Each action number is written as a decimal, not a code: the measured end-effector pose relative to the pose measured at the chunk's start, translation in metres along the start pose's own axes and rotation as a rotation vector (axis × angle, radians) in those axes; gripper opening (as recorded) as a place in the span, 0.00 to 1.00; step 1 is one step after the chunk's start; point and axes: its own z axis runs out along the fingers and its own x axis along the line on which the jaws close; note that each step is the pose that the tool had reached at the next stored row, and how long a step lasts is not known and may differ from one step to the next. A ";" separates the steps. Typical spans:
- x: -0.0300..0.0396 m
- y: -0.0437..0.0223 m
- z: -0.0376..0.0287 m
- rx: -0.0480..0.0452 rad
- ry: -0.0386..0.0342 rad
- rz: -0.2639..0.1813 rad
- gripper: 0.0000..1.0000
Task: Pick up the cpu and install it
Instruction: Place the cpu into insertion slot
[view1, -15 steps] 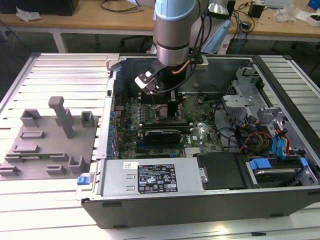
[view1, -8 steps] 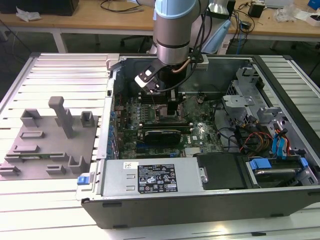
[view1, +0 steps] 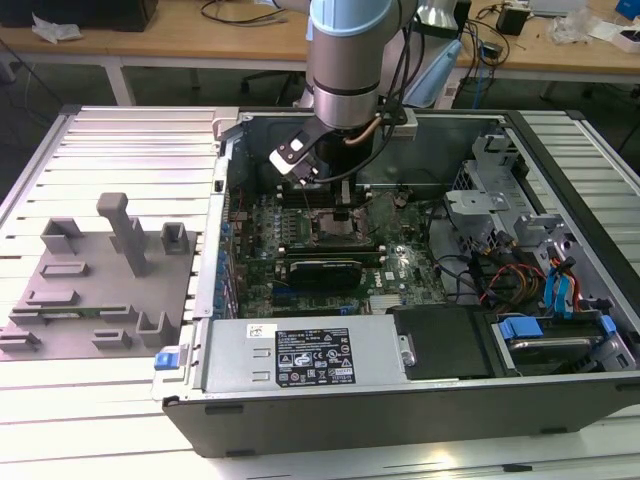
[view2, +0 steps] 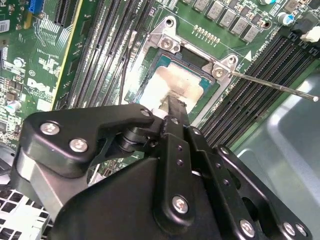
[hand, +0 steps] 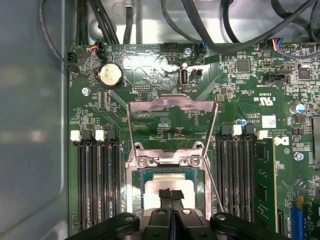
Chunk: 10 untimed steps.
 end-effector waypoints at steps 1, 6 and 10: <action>0.0000 0.0000 -0.0001 0.0000 0.0000 0.000 0.11; 0.0000 0.0009 0.0000 0.0422 -0.0012 0.000 0.11; 0.0001 0.0037 0.0013 0.0421 -0.0012 0.000 0.11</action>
